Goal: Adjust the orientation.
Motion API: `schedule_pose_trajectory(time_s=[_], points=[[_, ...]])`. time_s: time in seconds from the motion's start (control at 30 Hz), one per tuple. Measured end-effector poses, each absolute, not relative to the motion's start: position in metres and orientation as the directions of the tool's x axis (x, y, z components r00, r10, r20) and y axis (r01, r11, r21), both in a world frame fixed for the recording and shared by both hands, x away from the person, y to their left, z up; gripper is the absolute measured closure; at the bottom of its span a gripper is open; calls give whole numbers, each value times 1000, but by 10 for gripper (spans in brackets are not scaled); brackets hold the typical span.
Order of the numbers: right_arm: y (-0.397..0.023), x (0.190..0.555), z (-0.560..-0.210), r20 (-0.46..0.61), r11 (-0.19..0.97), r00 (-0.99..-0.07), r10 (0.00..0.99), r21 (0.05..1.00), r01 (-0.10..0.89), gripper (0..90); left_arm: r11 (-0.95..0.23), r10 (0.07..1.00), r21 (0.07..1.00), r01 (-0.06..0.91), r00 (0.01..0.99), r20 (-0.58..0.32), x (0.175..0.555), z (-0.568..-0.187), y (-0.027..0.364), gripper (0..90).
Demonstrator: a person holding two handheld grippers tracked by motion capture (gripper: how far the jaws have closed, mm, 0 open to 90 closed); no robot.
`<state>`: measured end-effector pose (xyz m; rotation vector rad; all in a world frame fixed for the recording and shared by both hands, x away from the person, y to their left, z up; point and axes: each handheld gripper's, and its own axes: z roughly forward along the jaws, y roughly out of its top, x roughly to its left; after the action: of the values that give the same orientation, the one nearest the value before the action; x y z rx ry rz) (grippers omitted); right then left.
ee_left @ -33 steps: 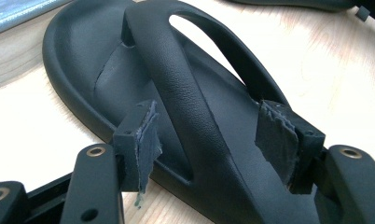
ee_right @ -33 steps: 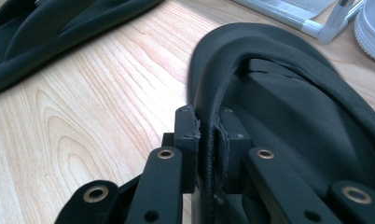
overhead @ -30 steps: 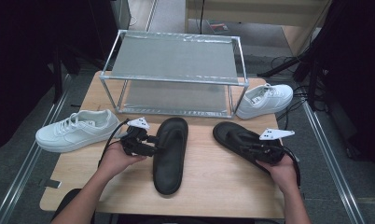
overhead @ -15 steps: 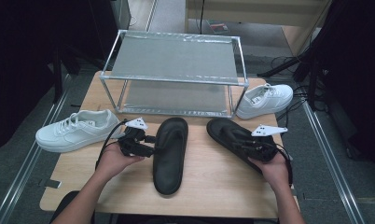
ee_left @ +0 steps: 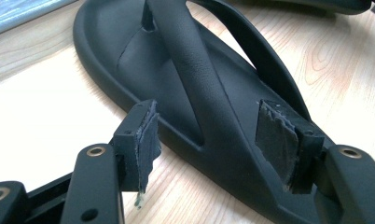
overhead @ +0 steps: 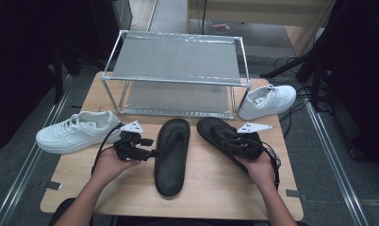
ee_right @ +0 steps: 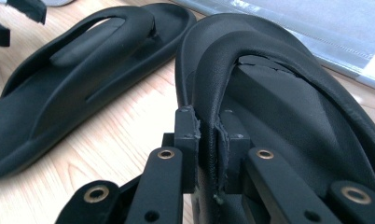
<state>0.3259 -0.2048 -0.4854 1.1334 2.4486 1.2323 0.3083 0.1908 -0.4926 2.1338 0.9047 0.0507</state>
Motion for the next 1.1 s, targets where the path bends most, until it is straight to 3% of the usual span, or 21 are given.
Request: schedule_pose_trajectory(time_s=[0.47,0.87,1.1], points=[[-180,340,-494,211,375,-668,713,690,619,815,-398,647,691,603,719,-254,297,-495,203,393],[-163,340,-502,161,406,-666,729,681,609,807,-395,649,695,601,717,-252,294,-496,204,393],[-164,340,-501,196,384,-666,719,688,616,714,-394,647,694,603,718,-256,295,-496,204,393]])
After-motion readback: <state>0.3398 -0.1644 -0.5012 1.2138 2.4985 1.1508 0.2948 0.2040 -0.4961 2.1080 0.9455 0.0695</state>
